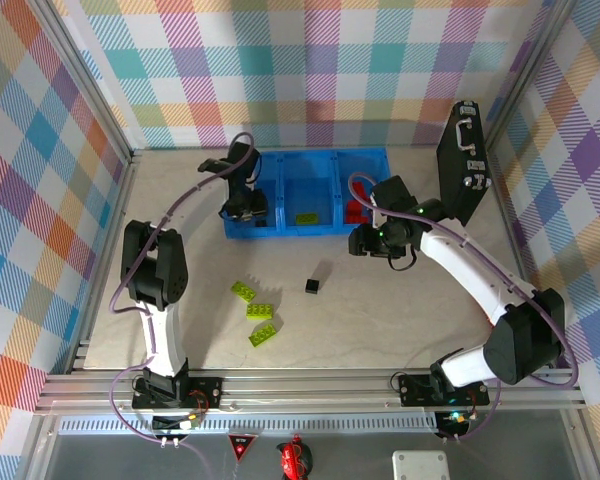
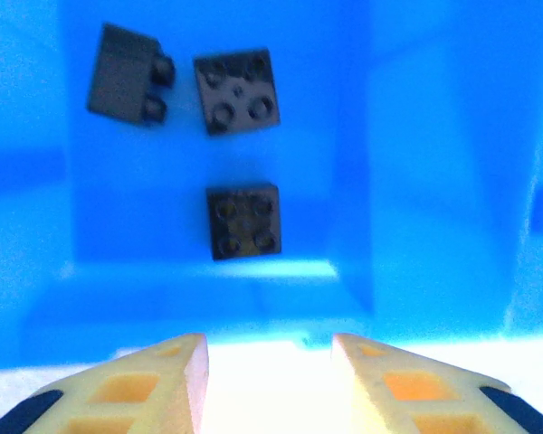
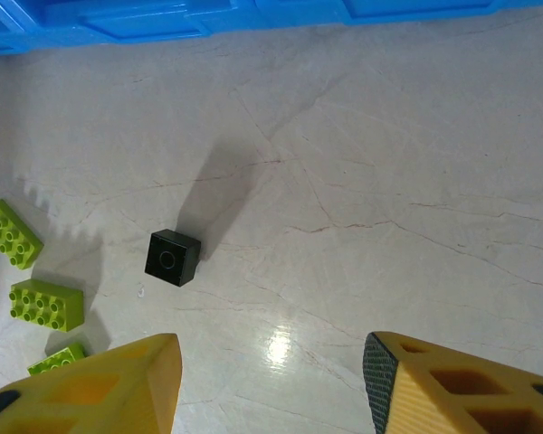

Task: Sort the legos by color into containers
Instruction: Place the lego in the container, then pick up the lego from the center of the table.

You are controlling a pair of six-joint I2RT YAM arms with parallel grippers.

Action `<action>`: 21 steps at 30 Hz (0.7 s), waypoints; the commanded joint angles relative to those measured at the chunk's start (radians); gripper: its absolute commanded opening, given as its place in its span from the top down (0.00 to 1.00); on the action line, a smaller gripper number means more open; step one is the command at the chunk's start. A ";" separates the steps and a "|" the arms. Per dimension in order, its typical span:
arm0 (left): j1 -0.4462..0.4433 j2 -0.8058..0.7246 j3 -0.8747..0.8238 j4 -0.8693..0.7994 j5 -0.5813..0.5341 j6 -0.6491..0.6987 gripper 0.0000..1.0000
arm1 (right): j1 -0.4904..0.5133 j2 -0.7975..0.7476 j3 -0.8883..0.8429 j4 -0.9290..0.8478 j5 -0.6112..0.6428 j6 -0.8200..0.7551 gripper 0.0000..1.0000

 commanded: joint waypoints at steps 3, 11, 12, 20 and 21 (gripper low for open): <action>-0.083 -0.102 -0.083 -0.030 -0.034 -0.036 0.60 | 0.008 -0.008 -0.007 0.009 0.014 -0.004 0.43; -0.208 -0.132 -0.168 -0.015 -0.058 -0.096 0.60 | 0.008 -0.052 -0.051 0.027 0.076 0.043 0.43; -0.221 -0.132 -0.177 -0.009 -0.062 -0.107 0.60 | 0.008 -0.062 -0.056 0.028 0.087 0.045 0.43; -0.323 -0.117 -0.229 0.035 -0.075 -0.197 0.59 | 0.006 -0.108 -0.062 0.027 0.125 0.046 0.43; -0.341 -0.113 -0.233 0.038 -0.080 -0.206 0.58 | 0.006 -0.108 -0.062 0.027 0.126 0.046 0.43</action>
